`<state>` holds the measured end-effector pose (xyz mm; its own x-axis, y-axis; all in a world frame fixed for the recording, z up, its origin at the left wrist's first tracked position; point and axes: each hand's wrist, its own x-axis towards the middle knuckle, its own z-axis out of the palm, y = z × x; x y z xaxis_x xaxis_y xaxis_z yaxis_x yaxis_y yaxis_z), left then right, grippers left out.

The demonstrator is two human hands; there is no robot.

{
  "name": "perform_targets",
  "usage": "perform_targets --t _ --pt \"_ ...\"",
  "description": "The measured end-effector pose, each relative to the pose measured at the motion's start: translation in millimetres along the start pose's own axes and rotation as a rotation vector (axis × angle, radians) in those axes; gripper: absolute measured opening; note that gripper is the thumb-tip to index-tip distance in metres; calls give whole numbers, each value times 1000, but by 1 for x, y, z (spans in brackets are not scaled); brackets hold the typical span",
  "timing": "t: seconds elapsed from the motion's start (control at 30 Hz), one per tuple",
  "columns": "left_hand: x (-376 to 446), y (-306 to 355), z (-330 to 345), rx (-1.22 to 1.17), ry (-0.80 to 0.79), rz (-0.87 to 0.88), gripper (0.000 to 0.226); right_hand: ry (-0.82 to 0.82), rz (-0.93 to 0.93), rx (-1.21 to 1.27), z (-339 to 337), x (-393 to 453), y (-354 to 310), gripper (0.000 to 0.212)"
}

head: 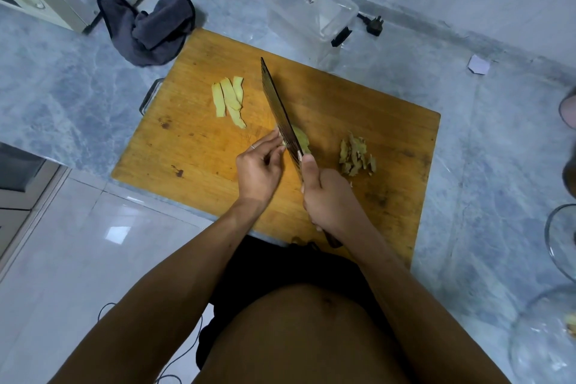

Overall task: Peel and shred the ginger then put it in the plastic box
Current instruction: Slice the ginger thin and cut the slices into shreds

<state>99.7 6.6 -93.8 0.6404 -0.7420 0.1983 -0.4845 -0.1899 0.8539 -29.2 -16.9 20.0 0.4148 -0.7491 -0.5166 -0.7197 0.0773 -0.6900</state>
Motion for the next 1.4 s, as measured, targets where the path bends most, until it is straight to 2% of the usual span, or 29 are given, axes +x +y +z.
perform_targets --t 0.5,0.67,0.83,1.1,1.4 --pt "0 1 0 13 -16 6 22 -39 22 -26 -6 10 -5 71" --pt "-1 3 1 10 -32 27 19 -15 -39 -78 -6 -1 2 70" --pt "-2 1 2 26 -42 23 20 -13 -39 -67 -8 -2 4 67" --pt "-2 0 4 30 -43 53 19 -60 24 50 -9 22 7 74" --pt "-2 5 0 38 -35 92 24 6 -35 42 4 18 9 68"
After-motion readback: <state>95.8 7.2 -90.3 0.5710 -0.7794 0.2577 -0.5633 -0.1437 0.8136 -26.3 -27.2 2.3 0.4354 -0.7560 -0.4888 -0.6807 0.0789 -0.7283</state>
